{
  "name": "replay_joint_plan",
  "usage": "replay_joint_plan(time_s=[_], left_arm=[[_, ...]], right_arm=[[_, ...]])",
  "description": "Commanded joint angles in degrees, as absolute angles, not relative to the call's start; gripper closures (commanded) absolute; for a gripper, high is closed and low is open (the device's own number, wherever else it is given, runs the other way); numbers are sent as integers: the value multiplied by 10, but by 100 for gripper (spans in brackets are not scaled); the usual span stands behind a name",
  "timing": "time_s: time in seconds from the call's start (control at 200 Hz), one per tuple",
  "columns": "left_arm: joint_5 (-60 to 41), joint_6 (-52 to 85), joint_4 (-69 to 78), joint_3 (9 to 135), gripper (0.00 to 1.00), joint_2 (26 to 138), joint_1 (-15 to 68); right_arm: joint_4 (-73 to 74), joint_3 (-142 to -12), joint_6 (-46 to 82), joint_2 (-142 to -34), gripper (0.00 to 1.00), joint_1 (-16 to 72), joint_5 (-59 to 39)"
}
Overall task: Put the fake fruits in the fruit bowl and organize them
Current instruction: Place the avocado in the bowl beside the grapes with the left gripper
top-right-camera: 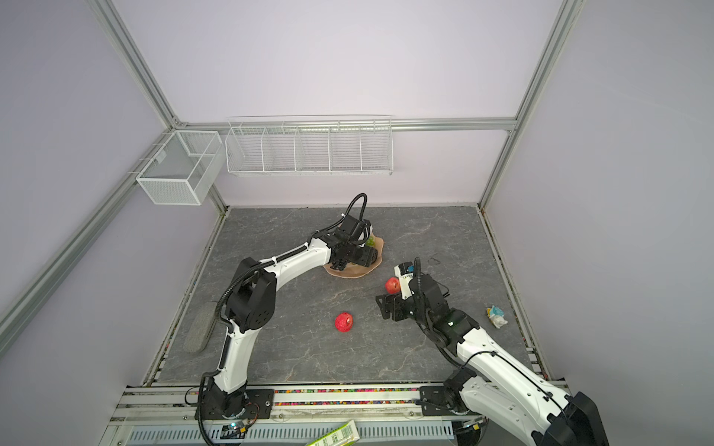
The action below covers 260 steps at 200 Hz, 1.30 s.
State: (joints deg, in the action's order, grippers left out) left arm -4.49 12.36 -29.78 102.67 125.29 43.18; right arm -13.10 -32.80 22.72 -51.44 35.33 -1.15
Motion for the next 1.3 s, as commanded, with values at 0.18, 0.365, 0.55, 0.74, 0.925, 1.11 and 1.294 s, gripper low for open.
replay_joint_plan(time_s=[0.18, 0.365, 0.55, 0.74, 0.925, 1.11, 1.294], left_arm=[[-36, 108, -285, 1002, 38, 1199, 435], [-7, 113, -298, 892, 36, 1059, 449], [5, 133, -316, 716, 36, 941, 477], [-39, 158, -289, 600, 35, 882, 492], [-61, 177, -282, 564, 33, 871, 503], [-86, 181, -260, 551, 31, 892, 513], [-81, 178, -262, 555, 29, 924, 526]], right_arm=[[-114, -316, 237, -507, 11, 350, -21], [-113, -304, 239, -504, 11, 350, -18], [-56, -271, 237, -507, 12, 351, -64], [-48, -263, 238, -505, 12, 380, -77], [-43, -251, 253, -497, 12, 423, -52], [-42, -245, 267, -491, 12, 445, -35], [-65, -249, 262, -475, 12, 448, -18]])
